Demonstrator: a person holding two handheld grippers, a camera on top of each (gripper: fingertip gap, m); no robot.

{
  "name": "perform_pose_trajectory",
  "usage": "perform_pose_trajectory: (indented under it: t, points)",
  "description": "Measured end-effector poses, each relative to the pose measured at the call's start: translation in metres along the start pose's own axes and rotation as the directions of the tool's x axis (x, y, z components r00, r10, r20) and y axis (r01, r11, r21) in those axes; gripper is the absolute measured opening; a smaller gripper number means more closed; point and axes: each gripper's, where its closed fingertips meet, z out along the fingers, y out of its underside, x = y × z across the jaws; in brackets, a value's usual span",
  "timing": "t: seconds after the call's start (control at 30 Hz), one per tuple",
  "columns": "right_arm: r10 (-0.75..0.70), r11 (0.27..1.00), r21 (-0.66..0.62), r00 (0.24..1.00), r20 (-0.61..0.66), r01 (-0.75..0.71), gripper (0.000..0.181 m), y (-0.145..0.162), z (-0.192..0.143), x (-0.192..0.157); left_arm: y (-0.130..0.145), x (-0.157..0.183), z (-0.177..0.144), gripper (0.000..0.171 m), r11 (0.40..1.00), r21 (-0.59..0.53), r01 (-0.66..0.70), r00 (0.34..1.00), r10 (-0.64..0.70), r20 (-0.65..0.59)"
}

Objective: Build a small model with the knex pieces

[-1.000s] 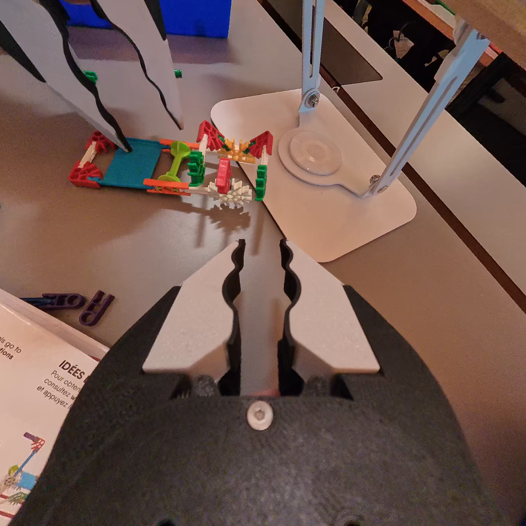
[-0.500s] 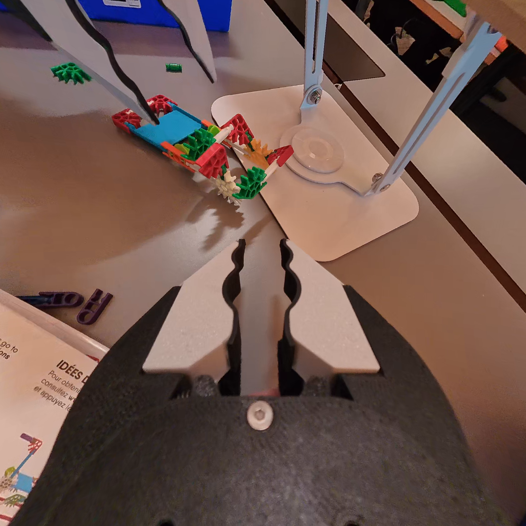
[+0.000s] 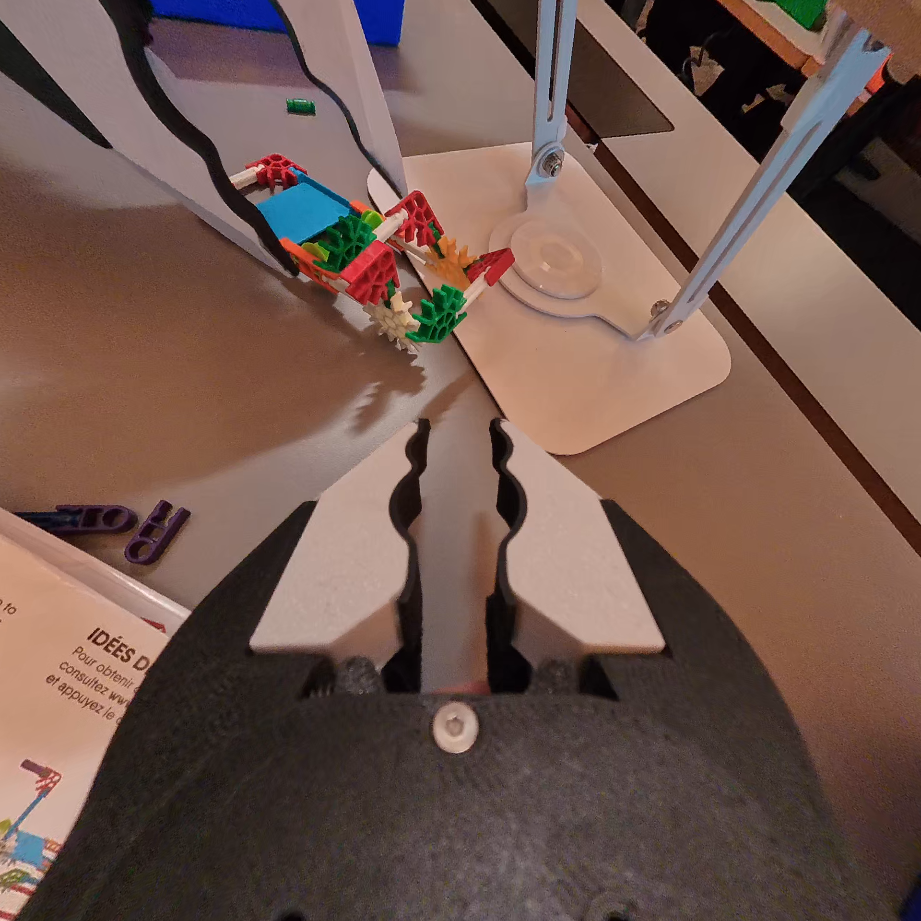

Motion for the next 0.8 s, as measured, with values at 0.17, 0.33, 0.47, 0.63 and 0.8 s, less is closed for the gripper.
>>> perform_pose_trajectory:
  t: [0.17,0.33,0.47,0.63,0.8]
  points:
    - [-0.001,1.0,-0.002,1.0,0.001,0.001,0.023,0.001,0.001,0.0,0.007,0.007,0.003,0.041,0.999,-0.023,-0.024,0.999,0.023,-0.033]
    - [-0.004,1.0,-0.002,1.0,0.0,0.004,0.023,0.001,0.001,0.0,0.013,0.013,0.003,0.04,0.998,-0.049,-0.037,0.997,0.034,-0.065]
    - [-0.007,1.0,-0.002,1.0,0.001,0.007,0.023,0.001,0.001,-0.001,0.013,0.014,0.001,0.041,0.998,-0.047,-0.043,0.997,0.039,-0.068]
    - [-0.01,1.0,-0.007,1.0,0.001,0.01,0.023,0.002,0.002,-0.001,0.001,0.005,-0.007,0.045,1.0,0.012,-0.02,0.999,0.021,-0.029]
    - [-0.014,1.0,-0.011,1.0,0.002,0.014,0.023,0.003,0.003,-0.002,-0.003,0.003,-0.002,0.047,0.999,0.033,-0.03,0.999,0.03,-0.011]
